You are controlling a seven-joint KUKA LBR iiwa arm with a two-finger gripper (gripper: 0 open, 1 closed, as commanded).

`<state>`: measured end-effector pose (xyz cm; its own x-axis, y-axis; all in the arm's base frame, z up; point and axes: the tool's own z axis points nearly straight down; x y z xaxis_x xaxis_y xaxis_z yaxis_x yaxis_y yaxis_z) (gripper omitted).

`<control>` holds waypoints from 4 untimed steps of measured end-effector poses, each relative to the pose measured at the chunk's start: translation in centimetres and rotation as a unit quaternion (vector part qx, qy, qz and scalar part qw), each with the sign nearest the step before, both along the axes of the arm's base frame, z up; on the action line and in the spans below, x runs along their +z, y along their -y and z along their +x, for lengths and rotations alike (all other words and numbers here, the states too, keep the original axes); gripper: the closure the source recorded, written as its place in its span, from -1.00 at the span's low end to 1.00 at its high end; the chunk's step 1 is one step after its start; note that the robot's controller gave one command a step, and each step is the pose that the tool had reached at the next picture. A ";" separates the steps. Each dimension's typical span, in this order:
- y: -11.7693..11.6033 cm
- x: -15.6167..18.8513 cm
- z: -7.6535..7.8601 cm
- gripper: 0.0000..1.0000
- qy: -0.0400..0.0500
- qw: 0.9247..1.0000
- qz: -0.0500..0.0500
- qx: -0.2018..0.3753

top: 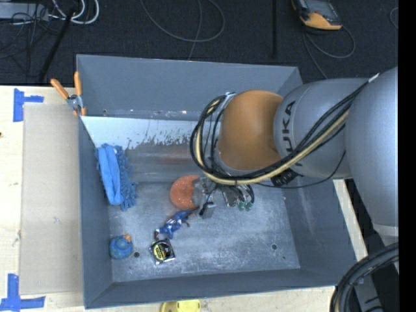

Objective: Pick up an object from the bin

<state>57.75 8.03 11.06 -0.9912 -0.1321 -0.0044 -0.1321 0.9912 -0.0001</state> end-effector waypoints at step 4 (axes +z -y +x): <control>0.0 6.1 -0.1 1.00 -0.002 1.000 0.000 0.000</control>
Offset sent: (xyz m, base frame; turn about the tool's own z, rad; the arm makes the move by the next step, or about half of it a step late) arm 0.0000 -0.0001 0.0736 0.0000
